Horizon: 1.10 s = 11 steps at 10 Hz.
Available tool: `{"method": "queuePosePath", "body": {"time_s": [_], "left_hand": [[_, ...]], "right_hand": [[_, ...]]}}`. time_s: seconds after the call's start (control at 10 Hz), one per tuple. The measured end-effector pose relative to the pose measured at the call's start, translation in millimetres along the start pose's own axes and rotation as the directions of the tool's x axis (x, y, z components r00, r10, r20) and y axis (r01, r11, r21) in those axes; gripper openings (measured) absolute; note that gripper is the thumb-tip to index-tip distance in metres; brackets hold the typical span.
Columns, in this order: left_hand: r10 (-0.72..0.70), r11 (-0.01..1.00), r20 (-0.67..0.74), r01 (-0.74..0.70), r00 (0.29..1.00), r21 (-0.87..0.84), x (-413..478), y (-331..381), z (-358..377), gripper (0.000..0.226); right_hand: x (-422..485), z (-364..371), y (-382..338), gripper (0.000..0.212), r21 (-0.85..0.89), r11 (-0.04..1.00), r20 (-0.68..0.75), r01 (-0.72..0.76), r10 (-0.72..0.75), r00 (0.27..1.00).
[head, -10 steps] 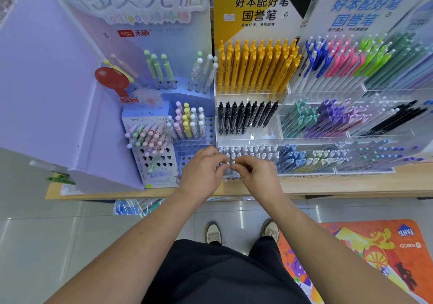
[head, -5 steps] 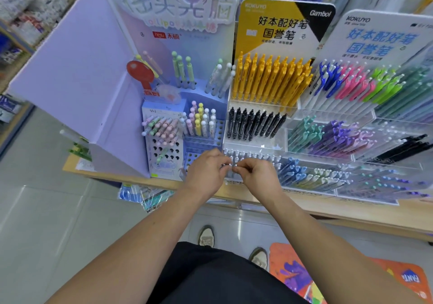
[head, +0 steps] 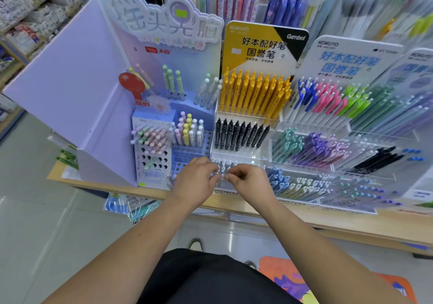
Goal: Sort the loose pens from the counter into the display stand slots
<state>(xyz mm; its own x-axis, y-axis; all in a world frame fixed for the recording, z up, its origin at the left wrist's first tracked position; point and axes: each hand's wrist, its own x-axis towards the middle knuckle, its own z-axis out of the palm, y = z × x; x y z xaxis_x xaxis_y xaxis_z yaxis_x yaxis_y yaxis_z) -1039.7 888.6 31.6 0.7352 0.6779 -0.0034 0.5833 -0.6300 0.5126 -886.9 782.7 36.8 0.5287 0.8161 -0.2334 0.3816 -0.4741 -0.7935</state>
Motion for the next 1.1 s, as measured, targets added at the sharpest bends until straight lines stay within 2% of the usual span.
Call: {"method": "queuePosePath", "body": {"time_s": [0.2, 0.3, 0.4, 0.5, 0.9, 1.1], "left_hand": [[-0.022, 0.996, 0.028, 0.024, 0.999, -0.086, 0.5, -1.8, -1.6, 0.022], [0.023, 0.996, -0.020, -0.025, 1.000, -0.084, -2.3, -0.7, -1.8, 0.025], [0.081, 0.996, -0.035, -0.082, 0.996, -0.028, 1.0, 4.8, 4.4, 0.023], [0.073, 0.996, 0.009, -0.073, 0.997, 0.049, 4.6, 5.6, 12.7, 0.017], [0.035, 0.999, 0.024, -0.034, 0.999, -0.014, 7.2, 6.0, 13.2, 0.016], [0.023, 0.999, 0.037, -0.024, 0.999, 0.023, 5.3, 6.9, 12.7, 0.021]], "right_hand": [[-10.1, -18.3, 5.1, 0.009, 0.038, 0.998, -0.036, -0.041, 0.043, 0.998], [-21.9, -26.3, 18.5, 0.007, 0.033, 0.997, -0.085, -0.065, 0.067, 0.994], [-30.5, -32.1, 22.2, 0.009, -0.013, 0.999, -0.150, -0.052, 0.049, 0.988], [-33.8, -36.9, 19.2, 0.013, -0.061, 0.998, -0.183, -0.030, 0.018, 0.983], [-31.5, -46.0, 9.7, 0.017, -0.070, 0.997, -0.177, -0.027, 0.014, 0.984], [-35.3, -49.2, 11.7, 0.016, -0.023, 0.999, -0.160, -0.030, 0.026, 0.987]]}}
